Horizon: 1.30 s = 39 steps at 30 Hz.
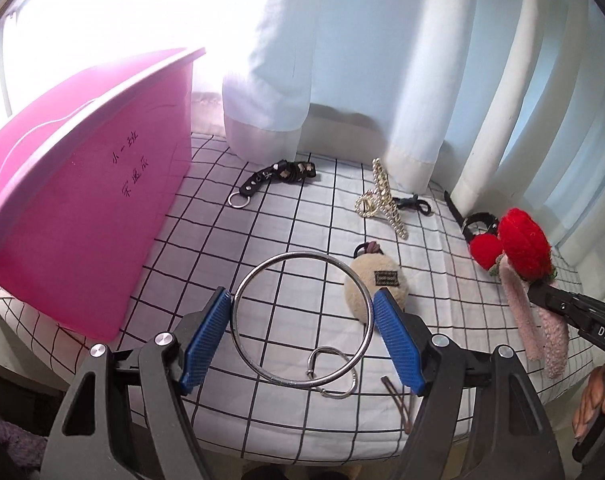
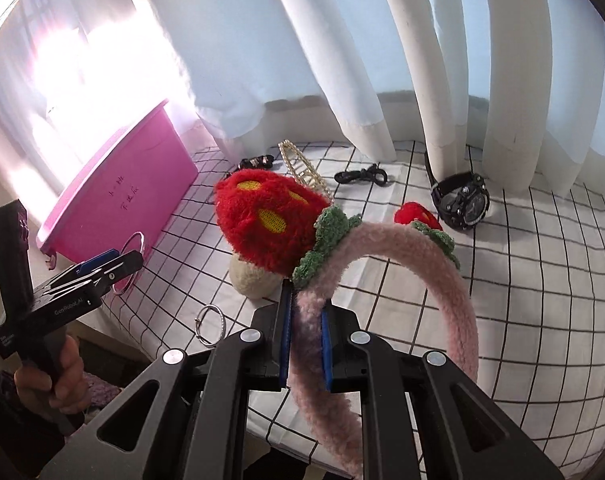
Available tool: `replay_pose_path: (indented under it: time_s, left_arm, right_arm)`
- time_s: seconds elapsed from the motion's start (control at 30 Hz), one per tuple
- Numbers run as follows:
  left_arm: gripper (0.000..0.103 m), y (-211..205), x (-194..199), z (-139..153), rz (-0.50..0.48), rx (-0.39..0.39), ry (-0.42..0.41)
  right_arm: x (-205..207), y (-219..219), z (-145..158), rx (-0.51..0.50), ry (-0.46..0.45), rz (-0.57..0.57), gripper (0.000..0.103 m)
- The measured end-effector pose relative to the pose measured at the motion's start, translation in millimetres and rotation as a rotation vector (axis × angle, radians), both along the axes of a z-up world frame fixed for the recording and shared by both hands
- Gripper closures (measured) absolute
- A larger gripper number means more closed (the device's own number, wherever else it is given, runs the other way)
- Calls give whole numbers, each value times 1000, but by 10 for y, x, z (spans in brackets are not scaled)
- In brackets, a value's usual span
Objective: Organize jewelry
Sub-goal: 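Lift the headband with the right gripper while the left gripper carries the hoop toward the pink tub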
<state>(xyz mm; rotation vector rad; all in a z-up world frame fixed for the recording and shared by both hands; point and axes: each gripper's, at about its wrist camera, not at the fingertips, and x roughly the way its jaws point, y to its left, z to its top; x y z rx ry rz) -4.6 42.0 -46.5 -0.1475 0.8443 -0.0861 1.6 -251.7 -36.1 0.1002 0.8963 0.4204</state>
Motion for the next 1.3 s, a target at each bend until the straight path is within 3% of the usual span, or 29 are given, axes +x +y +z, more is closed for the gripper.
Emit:
replay_pose_path:
  time_s: [0.4, 0.67, 0.9, 1.1, 1.3]
  left_arm:
    - [32, 134, -333, 865, 149, -7, -147]
    - [32, 839, -467, 1324, 269, 30, -241]
    - [32, 1727, -286, 1551, 321, 55, -268]
    - [32, 2324, 20, 1508, 336, 86, -201]
    - [32, 2677, 313, 1220, 332, 66, -58]
  right_arm:
    - [147, 406, 719, 71, -162, 236, 91]
    - [280, 1120, 1159, 152, -255, 350, 91]
    - [483, 2135, 1434, 178, -318, 417, 91]
    - [671, 3088, 1462, 153, -341, 480, 91]
    - [1031, 3822, 1371, 104, -285, 527, 91]
